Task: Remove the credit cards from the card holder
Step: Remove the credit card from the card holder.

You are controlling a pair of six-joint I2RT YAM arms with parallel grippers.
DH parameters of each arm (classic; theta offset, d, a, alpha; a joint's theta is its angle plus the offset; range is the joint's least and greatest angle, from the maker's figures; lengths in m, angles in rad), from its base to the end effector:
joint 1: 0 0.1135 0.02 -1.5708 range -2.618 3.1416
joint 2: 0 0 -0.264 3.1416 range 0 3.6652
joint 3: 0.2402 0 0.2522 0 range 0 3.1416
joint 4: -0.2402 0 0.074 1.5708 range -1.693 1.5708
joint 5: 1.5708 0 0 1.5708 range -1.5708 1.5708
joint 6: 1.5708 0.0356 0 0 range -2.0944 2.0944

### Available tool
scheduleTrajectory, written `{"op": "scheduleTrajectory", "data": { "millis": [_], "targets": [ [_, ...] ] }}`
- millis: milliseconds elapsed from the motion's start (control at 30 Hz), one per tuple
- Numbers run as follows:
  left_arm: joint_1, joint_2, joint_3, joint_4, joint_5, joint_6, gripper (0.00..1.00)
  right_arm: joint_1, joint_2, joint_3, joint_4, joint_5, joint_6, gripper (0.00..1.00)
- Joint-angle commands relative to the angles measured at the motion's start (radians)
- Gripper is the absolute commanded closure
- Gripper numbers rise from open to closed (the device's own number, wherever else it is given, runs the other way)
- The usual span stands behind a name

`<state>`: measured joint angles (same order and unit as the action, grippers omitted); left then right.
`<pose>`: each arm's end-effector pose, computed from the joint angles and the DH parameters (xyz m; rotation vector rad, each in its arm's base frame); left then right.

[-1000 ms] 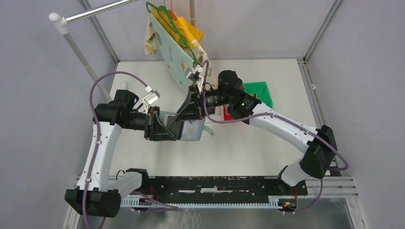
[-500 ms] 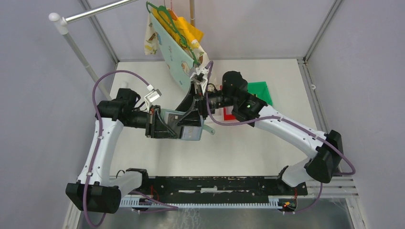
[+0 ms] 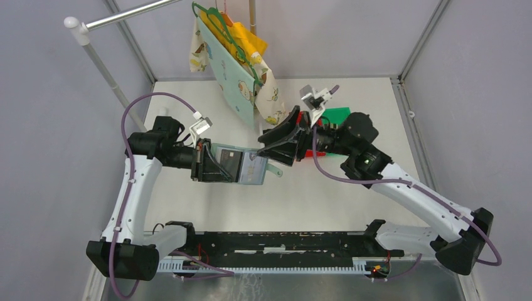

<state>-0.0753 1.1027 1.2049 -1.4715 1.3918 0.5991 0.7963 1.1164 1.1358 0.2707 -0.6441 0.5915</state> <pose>0.1515 -0.0466 0.3551 0.8581 1.9140 -1.6317 0.1568 0.1908 0.4448 -0.7628 1.3216 1.5526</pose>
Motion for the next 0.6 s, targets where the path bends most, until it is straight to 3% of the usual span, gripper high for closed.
{"op": "scheduleTrajectory", "data": {
  "millis": [0,333,567],
  "targets": [
    [-0.001,-0.001,0.032,0.007,0.059,-0.003,0.98,0.076,0.052,-0.103,0.101,0.016,0.111,0.44],
    [0.016,0.023,0.036,0.007,0.062,-0.021,0.98,0.118,0.137,-0.221,0.265,-0.016,0.244,0.49],
    [0.020,0.021,0.030,0.008,0.058,-0.023,0.95,0.122,0.201,-0.260,0.490,-0.076,0.394,0.53]
  ]
}}
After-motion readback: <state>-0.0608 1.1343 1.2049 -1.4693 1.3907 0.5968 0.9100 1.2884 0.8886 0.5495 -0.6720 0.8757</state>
